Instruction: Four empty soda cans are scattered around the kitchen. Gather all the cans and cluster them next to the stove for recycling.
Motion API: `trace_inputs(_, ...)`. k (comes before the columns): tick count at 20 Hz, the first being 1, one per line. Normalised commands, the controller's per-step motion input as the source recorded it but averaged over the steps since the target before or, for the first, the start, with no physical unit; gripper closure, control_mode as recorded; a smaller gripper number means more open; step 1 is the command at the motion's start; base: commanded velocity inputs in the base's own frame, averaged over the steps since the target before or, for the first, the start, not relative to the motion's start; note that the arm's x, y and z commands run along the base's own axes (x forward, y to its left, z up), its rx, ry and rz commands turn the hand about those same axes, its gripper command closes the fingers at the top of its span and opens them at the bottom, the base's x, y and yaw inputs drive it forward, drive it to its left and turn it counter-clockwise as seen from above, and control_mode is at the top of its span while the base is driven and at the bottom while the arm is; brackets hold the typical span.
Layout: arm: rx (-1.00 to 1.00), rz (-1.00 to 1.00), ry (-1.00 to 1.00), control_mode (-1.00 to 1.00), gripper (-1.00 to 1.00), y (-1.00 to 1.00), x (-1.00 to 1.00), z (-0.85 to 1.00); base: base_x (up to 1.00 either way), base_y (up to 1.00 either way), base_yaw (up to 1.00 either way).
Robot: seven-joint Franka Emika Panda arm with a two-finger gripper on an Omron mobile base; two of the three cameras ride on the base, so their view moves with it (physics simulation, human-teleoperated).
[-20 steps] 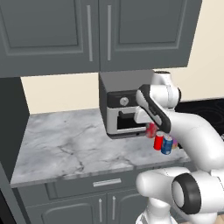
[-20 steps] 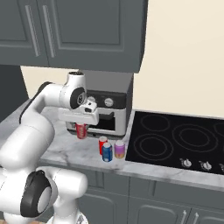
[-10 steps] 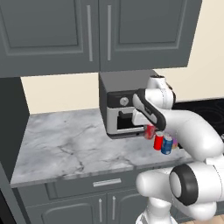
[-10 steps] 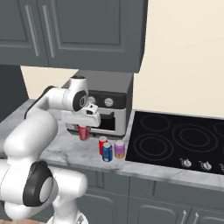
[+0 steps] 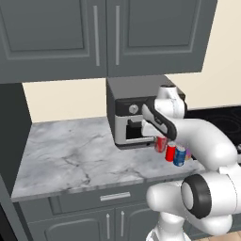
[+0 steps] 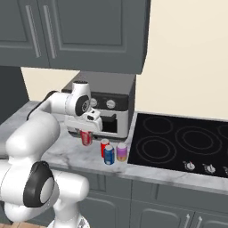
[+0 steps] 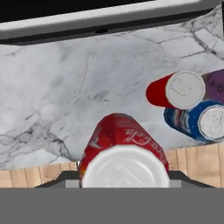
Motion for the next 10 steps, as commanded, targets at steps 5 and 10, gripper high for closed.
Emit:
trace_inputs(5, -0.08, -0.10, -0.01, -1.00, 1.00, 0.00, 0.00, -0.19, 0.00, 0.00, 0.00)
trace_inputs(10, -0.06, -0.09, -0.03, -1.00, 1.00, -0.02, 0.00, -0.22, 0.00, 0.00, 0.00)
